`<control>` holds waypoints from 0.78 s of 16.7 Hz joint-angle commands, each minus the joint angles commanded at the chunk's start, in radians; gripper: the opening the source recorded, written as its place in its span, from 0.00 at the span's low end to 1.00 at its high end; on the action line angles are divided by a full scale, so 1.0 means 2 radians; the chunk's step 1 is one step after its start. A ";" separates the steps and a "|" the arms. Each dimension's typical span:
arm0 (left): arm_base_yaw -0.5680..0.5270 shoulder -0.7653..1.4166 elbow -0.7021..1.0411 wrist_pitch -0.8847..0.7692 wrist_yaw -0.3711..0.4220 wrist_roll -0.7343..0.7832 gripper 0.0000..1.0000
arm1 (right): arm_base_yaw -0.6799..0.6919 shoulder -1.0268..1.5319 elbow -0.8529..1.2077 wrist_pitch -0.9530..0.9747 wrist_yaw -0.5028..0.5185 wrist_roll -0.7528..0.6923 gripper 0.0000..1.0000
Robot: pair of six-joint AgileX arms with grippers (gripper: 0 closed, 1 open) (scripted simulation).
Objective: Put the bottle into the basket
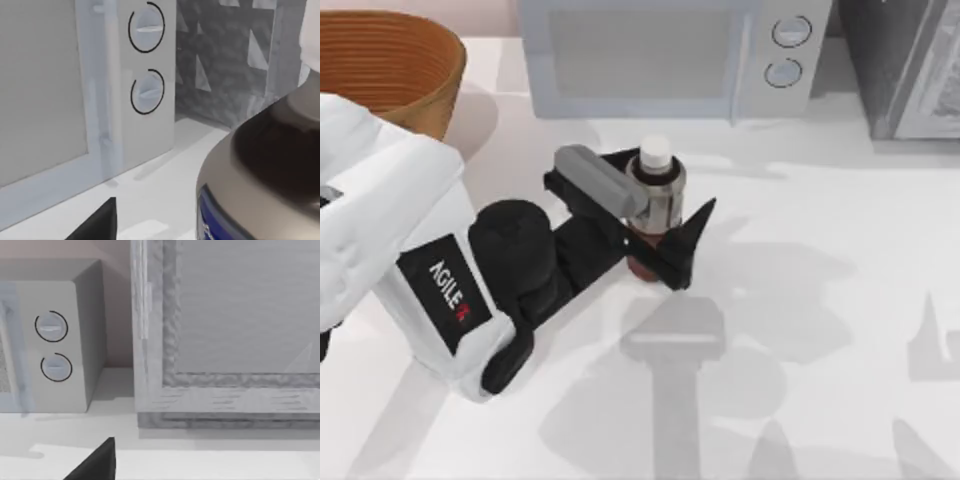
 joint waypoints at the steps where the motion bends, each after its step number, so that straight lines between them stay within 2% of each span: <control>1: 0.000 0.000 0.000 0.000 0.000 0.000 0.85 | 0.000 0.000 0.000 0.000 0.000 0.000 1.00; 12: 0.000 0.000 0.000 0.000 0.000 0.000 0.02 | 0.000 0.000 0.000 0.000 0.000 0.000 1.00; 13: 0.000 0.000 0.000 0.000 0.000 0.000 0.00 | 0.000 0.000 0.000 0.000 0.000 0.000 1.00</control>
